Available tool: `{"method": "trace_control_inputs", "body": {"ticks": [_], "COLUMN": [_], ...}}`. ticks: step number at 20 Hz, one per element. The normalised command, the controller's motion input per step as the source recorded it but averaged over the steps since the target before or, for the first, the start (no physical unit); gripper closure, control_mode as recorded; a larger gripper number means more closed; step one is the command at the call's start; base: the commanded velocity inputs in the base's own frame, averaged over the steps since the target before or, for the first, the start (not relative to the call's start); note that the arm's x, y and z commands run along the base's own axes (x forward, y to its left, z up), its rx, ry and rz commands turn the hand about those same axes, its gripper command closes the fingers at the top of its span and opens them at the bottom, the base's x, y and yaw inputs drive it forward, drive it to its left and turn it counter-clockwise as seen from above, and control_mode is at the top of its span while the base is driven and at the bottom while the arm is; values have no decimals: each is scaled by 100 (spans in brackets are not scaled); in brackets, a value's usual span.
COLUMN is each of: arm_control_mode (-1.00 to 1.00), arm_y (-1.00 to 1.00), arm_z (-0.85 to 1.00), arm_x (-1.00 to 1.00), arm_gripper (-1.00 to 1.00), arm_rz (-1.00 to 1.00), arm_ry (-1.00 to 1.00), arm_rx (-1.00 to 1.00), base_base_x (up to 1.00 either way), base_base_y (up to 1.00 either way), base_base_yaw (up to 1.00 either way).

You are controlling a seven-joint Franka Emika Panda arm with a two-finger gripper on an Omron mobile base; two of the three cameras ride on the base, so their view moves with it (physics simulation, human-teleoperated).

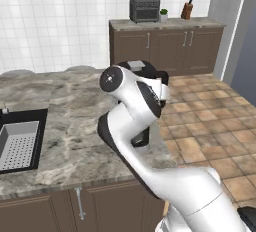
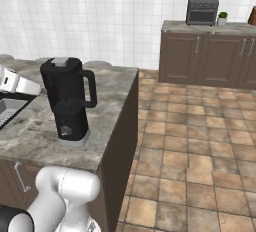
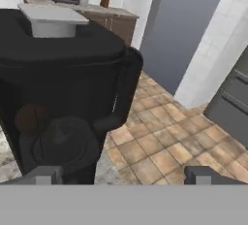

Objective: Open the blender lid, put the tangerine in the blender, close the lid, and start the blender.

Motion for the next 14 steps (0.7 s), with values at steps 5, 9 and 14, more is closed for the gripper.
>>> {"method": "trace_control_inputs", "body": {"ticks": [5,9,14], "arm_control_mode": [-100,-100,-100], "arm_y": [0,0,1], "arm_z": [-61,-55,-53], "arm_x": [-13,0,0], "arm_gripper": [-100,-100,-100], "arm_rz": [-46,-40,-36], "arm_ry": [-6,-4,-8], "arm_rx": [0,0,0], "base_base_x": [0,0,0], "base_base_y": [0,0,0], "base_base_yaw": [0,0,0]}}
